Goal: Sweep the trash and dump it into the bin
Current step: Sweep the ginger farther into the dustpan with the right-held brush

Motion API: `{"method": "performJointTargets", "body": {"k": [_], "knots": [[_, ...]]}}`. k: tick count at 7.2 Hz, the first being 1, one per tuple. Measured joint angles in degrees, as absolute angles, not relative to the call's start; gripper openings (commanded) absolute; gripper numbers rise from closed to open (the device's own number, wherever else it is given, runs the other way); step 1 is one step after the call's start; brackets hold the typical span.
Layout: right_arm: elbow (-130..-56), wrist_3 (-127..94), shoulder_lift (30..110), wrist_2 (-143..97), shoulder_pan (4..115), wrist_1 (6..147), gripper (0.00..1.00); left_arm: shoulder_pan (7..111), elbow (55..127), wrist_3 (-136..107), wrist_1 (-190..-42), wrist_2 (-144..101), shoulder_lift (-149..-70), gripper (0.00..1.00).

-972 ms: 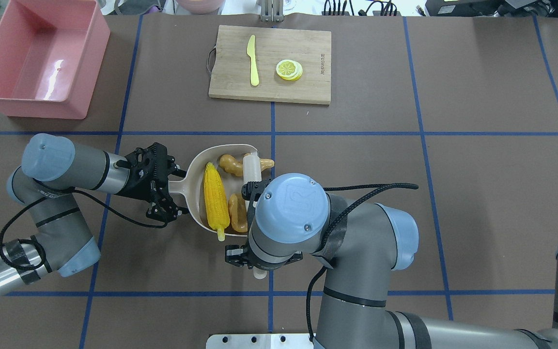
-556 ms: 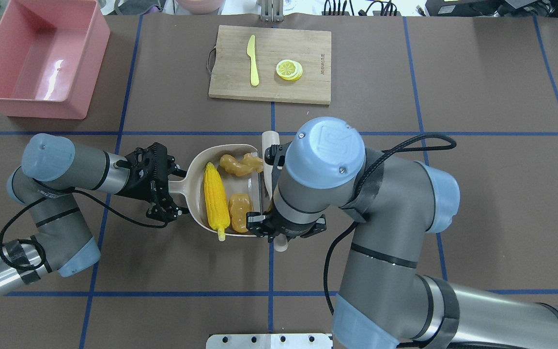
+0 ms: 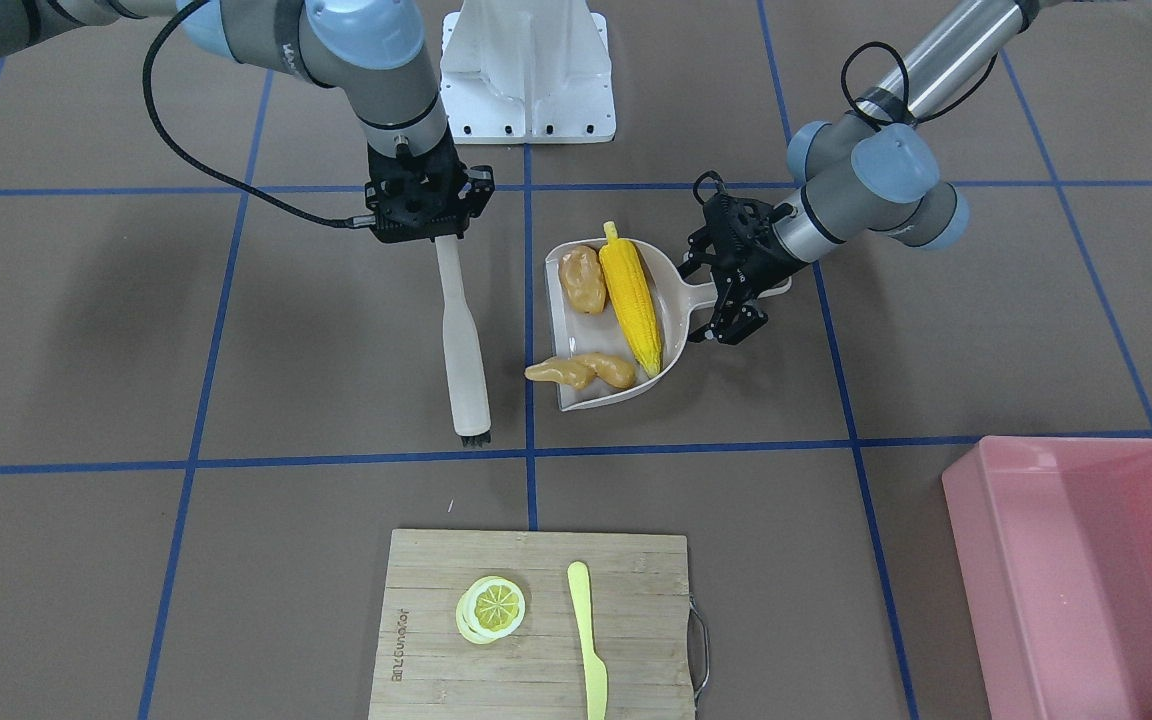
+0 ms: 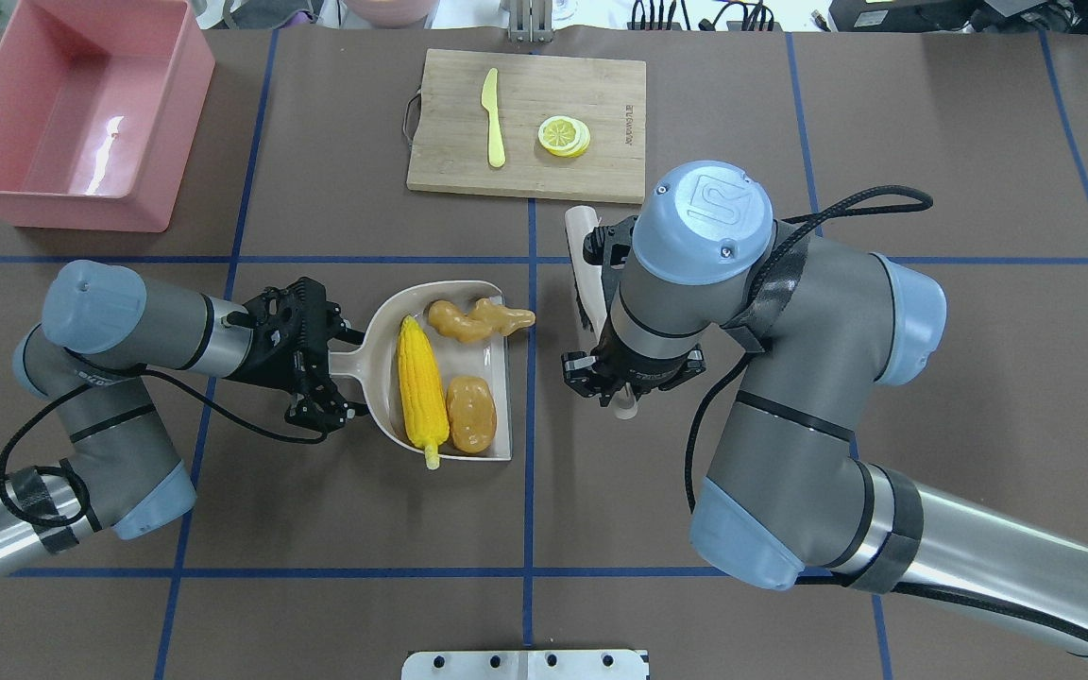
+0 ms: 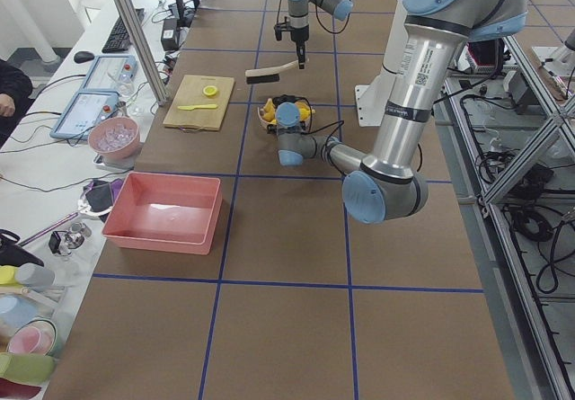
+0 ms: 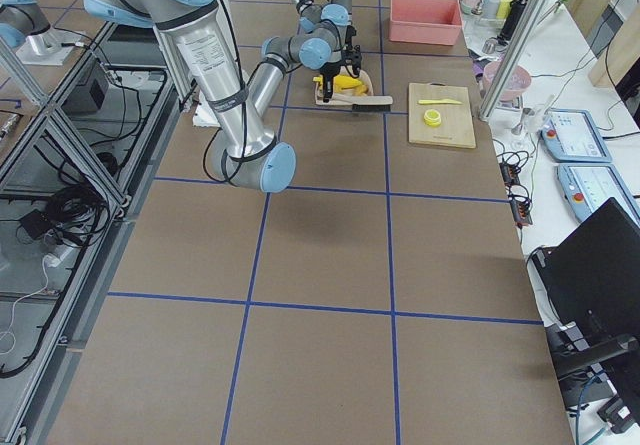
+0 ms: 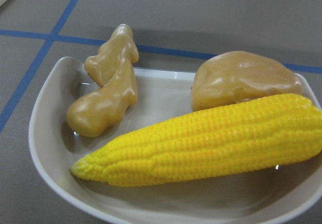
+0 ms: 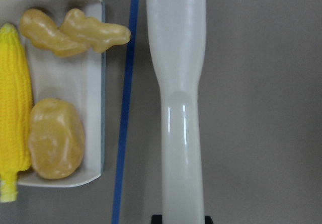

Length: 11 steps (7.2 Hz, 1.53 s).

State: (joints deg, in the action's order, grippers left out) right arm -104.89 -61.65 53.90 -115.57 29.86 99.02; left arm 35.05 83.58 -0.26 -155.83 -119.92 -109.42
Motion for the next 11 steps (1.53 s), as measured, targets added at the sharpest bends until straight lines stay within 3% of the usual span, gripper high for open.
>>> {"method": "performJointTargets", "body": {"k": [3,9,11], "knots": [[-99.09,-64.94,52.70,-114.63,26.60,92.32,0.00,35.05,83.58,-0.26,-155.83,-119.81,-109.42,0.97],[-98.49,-71.47,46.27,-114.96,22.97,95.24,0.00,35.07,83.60,-0.26,-155.83,-119.79,-109.42,0.97],[-100.11,-67.46,48.12,-115.47,25.82,97.36,0.00,35.07,83.69,-0.24,-155.83,-119.80,-109.42,0.96]]}}
